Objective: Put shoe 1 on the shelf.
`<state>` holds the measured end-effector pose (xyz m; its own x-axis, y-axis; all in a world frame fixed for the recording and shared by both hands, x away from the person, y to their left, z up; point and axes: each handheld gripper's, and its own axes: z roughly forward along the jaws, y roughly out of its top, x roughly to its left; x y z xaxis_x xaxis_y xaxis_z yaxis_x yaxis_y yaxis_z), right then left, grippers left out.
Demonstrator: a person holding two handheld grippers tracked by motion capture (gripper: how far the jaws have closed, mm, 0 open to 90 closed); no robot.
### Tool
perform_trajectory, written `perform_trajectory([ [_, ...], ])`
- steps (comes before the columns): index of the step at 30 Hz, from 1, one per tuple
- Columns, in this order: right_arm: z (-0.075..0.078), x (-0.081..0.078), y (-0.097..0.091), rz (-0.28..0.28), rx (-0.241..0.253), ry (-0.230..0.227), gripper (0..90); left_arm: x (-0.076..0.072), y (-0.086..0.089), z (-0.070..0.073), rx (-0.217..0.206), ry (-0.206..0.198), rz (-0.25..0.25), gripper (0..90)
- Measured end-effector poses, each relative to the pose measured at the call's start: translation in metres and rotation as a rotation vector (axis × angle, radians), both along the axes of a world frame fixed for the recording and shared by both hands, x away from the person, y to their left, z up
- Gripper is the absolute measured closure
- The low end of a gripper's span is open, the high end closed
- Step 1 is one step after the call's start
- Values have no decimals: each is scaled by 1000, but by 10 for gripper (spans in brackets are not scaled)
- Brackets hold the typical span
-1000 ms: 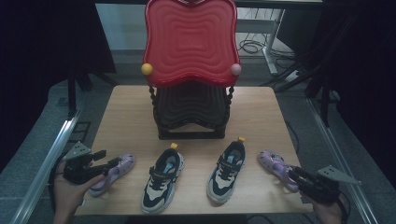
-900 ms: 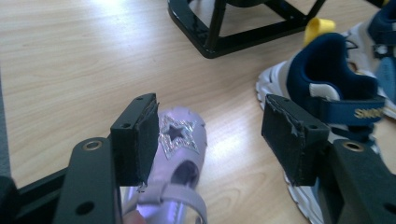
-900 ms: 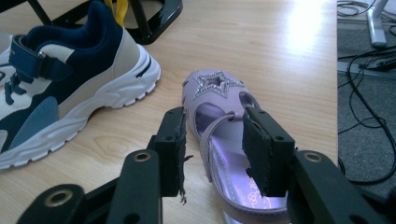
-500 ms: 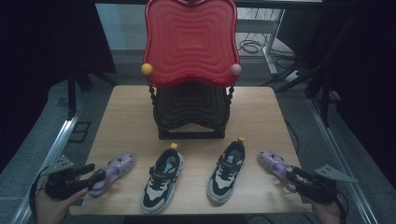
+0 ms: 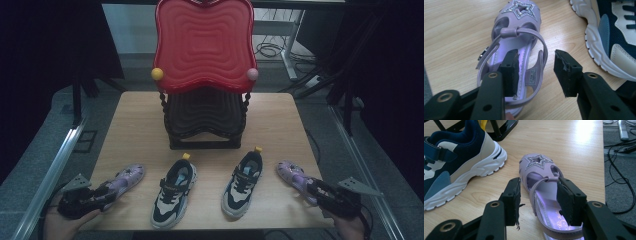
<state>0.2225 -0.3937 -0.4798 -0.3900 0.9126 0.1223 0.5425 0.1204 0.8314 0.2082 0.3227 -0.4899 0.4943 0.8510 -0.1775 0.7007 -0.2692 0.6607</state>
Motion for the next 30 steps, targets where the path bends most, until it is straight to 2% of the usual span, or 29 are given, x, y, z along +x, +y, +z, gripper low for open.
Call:
perform_trajectory([
  [9, 0, -1, -4, -8, 8, -4, 541, 8, -8, -13, 35, 30, -26, 708],
  [12, 1, -1, -4, -8, 8, -4, 541, 9, -8, -14, 33, 30, -29, 739],
  [17, 1, -1, -3, -3, 7, -6, 541, 10, -9, -12, 54, 35, -45, 805],
  [30, 1, -1, -3, 3, 5, -1, 539, 9, -13, -10, 92, 30, -41, 831],
])
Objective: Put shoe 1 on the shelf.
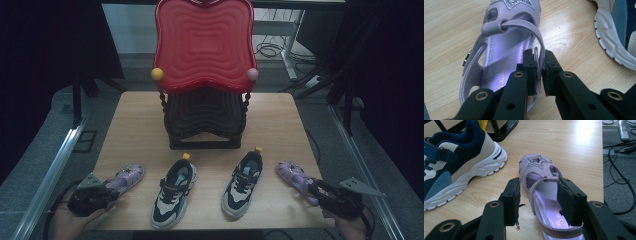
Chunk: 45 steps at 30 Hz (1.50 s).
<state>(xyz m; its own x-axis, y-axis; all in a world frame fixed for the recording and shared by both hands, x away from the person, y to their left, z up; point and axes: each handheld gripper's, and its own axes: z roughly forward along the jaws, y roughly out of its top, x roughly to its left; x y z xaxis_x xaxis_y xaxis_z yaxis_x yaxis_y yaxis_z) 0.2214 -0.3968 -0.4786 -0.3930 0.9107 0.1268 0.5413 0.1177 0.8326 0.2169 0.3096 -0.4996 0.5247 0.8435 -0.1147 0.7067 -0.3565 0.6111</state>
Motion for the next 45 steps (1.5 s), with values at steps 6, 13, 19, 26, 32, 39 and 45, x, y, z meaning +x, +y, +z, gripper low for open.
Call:
perform_trajectory([
  [6, 2, -1, 0, 23, -12, 3, 538, -2, 0, -1, -4, -10, 10, 847],
  [13, 2, -2, -1, 59, -26, 33, 542, -3, -1, -1, 1, -17, 14, 850],
  [19, -7, 8, 7, 91, -78, 96, 546, -3, -1, -2, -1, -18, 16, 850],
  [26, -13, 20, 9, 98, -105, 155, 636, -3, -1, -2, -4, -18, 16, 849],
  [32, -16, 30, 11, 150, -106, 196, 789, -3, 0, -2, -11, -17, 18, 848],
  [39, -18, 32, 9, 170, -92, 195, 841, -4, 1, -2, -20, -22, 28, 850],
  [45, -19, 32, 8, 167, -78, 174, 848, -5, 4, 0, -38, -46, 59, 862],
])
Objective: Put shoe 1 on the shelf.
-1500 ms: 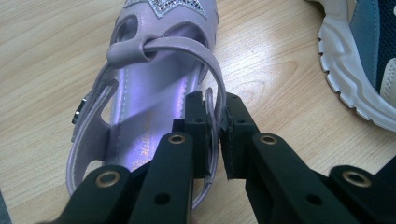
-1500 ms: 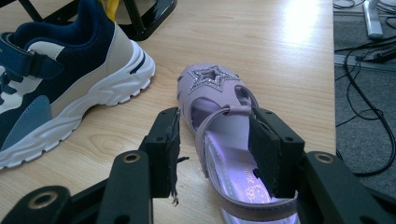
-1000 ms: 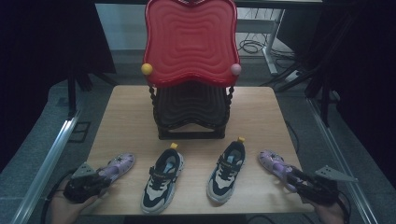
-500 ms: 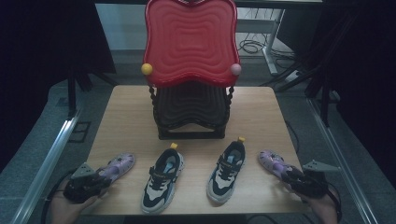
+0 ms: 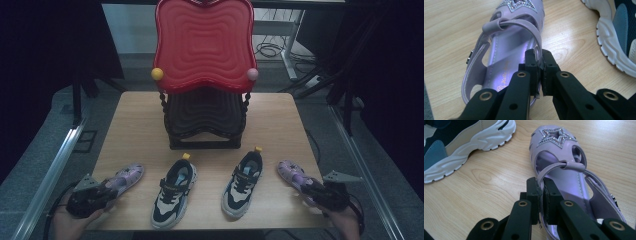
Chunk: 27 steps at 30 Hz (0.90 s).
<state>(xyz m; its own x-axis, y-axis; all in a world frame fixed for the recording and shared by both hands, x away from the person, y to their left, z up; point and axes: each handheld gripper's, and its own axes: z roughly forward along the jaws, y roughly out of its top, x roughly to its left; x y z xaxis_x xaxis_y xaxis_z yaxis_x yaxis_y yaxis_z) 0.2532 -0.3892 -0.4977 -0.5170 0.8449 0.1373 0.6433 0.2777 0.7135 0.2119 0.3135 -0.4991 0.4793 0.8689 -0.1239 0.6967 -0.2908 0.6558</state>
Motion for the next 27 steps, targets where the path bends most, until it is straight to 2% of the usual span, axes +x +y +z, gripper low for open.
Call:
perform_trajectory([
  [11, 2, 0, 0, -7, 22, -29, 850, 3, 7, 10, -54, -26, 33, 863],
  [17, 8, -5, 0, -19, 56, -59, 849, 0, 12, 19, -125, -67, 50, 864],
  [19, 9, -6, 1, -17, 60, -69, 849, 0, 12, 21, -132, -70, 50, 864],
  [20, 10, -6, 1, -18, 67, -70, 849, 0, 11, 22, -154, -79, 48, 864],
  [27, 13, -8, 0, -34, 102, -96, 848, 4, 7, 30, -204, -112, 42, 863],
])
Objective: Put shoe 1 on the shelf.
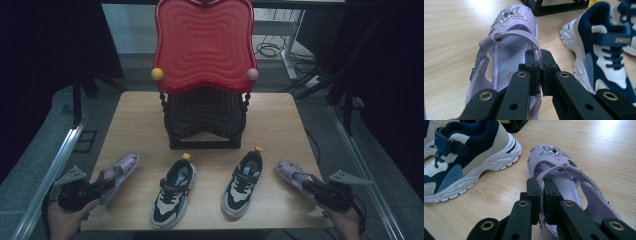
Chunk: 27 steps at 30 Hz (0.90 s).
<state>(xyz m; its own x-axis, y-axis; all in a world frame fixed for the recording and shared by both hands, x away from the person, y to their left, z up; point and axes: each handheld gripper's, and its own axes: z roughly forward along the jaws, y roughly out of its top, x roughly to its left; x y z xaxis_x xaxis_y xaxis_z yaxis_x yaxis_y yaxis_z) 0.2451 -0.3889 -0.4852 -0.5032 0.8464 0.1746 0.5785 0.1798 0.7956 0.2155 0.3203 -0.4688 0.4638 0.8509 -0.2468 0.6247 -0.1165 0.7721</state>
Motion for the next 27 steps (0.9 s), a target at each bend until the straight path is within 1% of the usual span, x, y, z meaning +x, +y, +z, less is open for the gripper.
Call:
perform_trajectory([
  [5, 2, -1, -2, -20, 23, -20, 849, 2, -2, 5, -15, -20, 1, 863],
  [8, 6, -3, -1, -28, 38, -37, 849, 3, -4, 8, -19, -28, 3, 863],
  [9, 7, -3, -1, -29, 41, -44, 849, 3, -5, 11, -25, -40, 2, 863],
  [11, 11, -5, 0, -32, 54, -59, 849, 4, -5, 14, -33, -51, 2, 863],
  [12, 11, -5, 0, -32, 54, -59, 849, 4, -5, 14, -33, -51, 2, 863],
  [13, 14, -6, 0, -34, 71, -75, 849, 5, -6, 17, -44, -59, 3, 863],
  [14, 14, -6, 0, -34, 71, -75, 849, 5, -6, 17, -44, -59, 3, 863],
  [15, 16, -7, 0, -40, 92, -88, 849, 6, -6, 19, -53, -67, 3, 863],
  [18, 19, -8, 0, -53, 122, -110, 849, 8, -8, 21, -56, -73, 3, 863],
  [22, 24, -9, 2, -60, 151, -143, 848, 11, -12, 24, -57, -85, -5, 863],
  [24, 28, -8, 3, -62, 179, -154, 847, 13, -14, 26, -57, -89, -11, 863],
  [27, 35, -4, 8, -64, 214, -185, 848, 16, -17, 30, -57, -90, -20, 863],
])
